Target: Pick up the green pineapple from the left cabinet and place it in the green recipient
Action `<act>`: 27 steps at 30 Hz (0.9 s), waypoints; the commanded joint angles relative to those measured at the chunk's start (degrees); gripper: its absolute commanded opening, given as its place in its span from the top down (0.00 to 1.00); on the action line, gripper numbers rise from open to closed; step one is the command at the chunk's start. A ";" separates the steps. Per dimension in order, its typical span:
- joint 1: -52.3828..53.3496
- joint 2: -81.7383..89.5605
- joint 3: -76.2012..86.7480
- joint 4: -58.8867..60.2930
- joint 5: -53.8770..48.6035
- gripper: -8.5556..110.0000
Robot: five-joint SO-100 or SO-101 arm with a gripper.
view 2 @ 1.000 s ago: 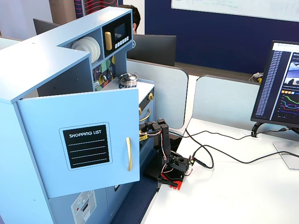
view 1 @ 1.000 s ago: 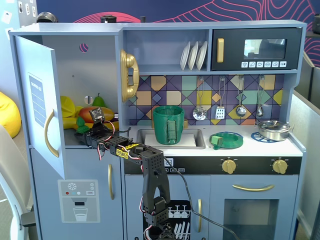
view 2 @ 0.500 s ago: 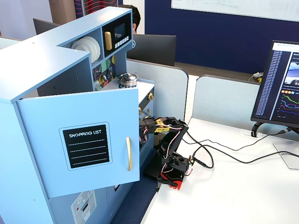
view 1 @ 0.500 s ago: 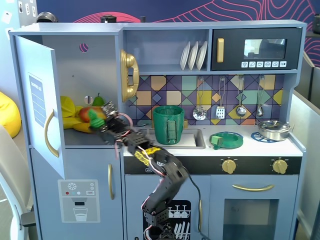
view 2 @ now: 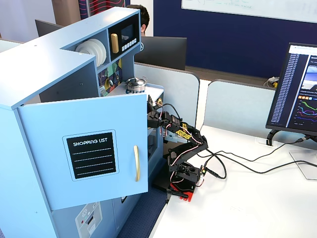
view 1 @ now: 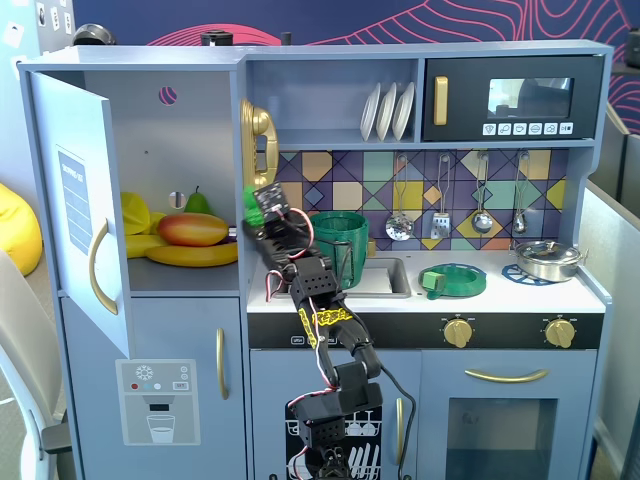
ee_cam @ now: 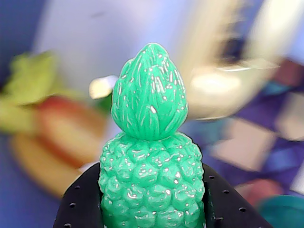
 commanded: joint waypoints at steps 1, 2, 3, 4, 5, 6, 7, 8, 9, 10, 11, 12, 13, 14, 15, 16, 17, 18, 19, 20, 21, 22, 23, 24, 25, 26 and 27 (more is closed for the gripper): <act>7.73 -0.09 -6.24 0.09 3.78 0.93; 9.32 -1.23 -7.03 -0.53 5.01 0.93; 10.99 -2.72 -7.91 -1.05 6.15 0.93; 12.92 -4.22 -8.61 -2.29 8.35 0.93; 14.50 -5.98 -8.96 -4.66 10.20 0.93; 16.17 -7.91 -9.14 -7.47 10.90 0.93; 17.75 -9.84 -9.40 -9.93 11.60 0.93; 19.07 -11.87 -9.49 -11.95 12.04 0.93; 19.95 -13.62 -9.76 -13.62 12.57 0.93; 21.01 -15.29 -10.28 -13.80 13.36 0.93; 21.71 -16.79 -11.07 -13.36 13.54 0.93; 22.06 -18.11 -11.69 -13.36 13.71 0.93; 22.41 -19.34 -12.30 -13.10 13.89 0.93; 22.76 -20.65 -13.01 -12.74 13.36 0.93; 22.85 -21.80 -13.62 -12.74 13.10 0.93; 22.94 -22.94 -14.06 -13.10 12.66 0.93; 23.03 -24.17 -14.41 -13.71 12.30 0.93; 23.12 -25.22 -14.94 -14.06 12.13 0.93; 23.20 -26.37 -15.56 -14.15 12.04 0.93; 23.29 -27.42 -16.35 -14.24 11.95 0.92; 23.29 -28.48 -17.14 -14.50 12.13 0.92; 23.29 -29.53 -18.11 -14.50 12.30 0.91; 23.38 -30.59 -18.90 -14.50 12.22 0.90; 23.38 -31.73 -19.69 -14.85 12.13 0.89; 23.38 -32.78 -20.65 -15.21 12.74 0.89; 23.64 -33.84 -21.62 -15.21 13.18 0.88; 24.08 -35.07 -22.50 -15.21 13.01 0.87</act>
